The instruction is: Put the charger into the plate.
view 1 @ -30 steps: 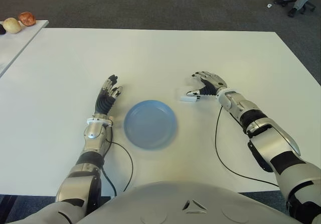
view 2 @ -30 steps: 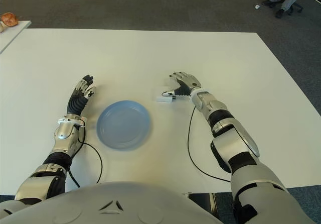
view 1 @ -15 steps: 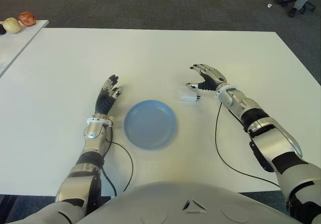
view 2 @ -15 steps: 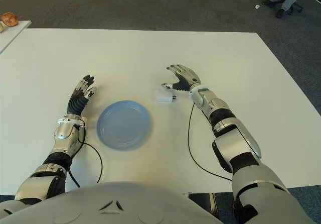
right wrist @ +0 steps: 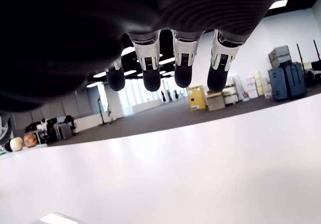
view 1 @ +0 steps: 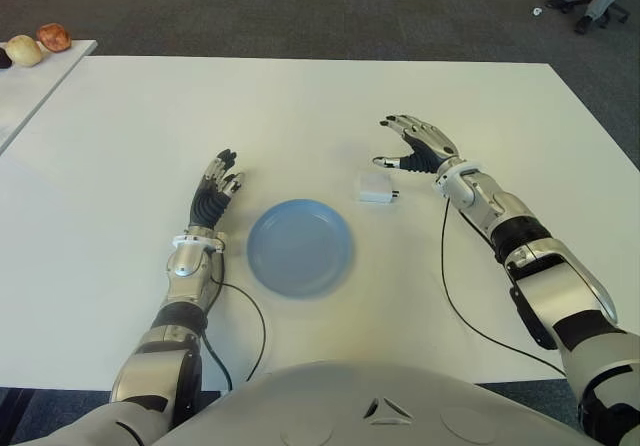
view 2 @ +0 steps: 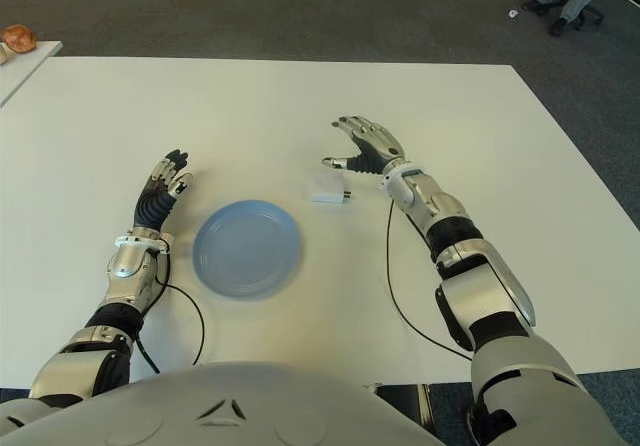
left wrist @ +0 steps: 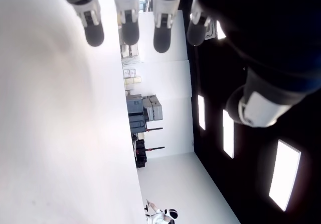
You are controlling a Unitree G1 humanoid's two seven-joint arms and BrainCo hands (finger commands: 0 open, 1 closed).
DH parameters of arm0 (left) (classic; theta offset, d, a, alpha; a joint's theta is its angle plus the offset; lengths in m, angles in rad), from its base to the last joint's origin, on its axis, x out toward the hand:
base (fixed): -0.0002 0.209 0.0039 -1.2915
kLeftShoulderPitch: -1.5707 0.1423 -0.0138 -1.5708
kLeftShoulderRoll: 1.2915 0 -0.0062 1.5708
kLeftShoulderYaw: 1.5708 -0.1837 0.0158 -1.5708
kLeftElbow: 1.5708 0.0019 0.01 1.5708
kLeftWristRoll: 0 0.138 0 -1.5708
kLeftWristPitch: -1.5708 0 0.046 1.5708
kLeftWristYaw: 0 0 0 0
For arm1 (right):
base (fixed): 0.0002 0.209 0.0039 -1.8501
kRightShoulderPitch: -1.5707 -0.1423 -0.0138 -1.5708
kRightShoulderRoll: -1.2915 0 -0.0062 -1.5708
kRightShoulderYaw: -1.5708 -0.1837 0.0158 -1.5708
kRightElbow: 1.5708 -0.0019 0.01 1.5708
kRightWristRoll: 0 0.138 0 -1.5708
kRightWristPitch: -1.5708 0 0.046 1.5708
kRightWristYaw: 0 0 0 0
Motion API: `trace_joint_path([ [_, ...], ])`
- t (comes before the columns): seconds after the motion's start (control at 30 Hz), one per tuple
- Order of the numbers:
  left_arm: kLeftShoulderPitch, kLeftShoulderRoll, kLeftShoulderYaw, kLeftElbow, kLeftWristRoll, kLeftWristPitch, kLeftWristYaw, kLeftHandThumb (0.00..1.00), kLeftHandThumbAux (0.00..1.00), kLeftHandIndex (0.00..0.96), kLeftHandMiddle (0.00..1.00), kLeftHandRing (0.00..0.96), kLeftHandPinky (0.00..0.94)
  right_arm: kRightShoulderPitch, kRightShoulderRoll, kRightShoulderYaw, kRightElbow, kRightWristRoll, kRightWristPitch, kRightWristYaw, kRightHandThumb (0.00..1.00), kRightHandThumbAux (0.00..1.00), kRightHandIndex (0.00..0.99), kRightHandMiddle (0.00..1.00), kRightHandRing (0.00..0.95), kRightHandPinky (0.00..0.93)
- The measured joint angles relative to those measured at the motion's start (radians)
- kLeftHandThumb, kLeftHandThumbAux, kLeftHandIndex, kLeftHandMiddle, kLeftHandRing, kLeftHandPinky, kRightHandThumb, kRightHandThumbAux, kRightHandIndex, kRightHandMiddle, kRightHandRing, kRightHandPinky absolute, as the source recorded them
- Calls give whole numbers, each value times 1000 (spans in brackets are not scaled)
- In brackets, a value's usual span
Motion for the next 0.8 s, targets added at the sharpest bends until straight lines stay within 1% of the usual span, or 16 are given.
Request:
trace_joint_path([
  [0.23, 0, 0, 0, 1, 0, 0, -1, 0, 508, 100, 110, 72, 55, 8, -5, -6, -22, 0, -3, 11, 222, 249, 0, 0, 0, 0],
  [0.53, -1, 0, 0, 1, 0, 0, -1, 0, 498, 107, 112, 77, 62, 25, -17, -9, -31, 1, -27, 41, 237, 243, 0, 0, 0, 0],
  [0.8, -1, 0, 0, 1, 0, 0, -1, 0, 497, 108, 117, 80, 64, 30, -25, -11, -30, 5, -68, 82, 247, 212, 0, 0, 0, 0],
])
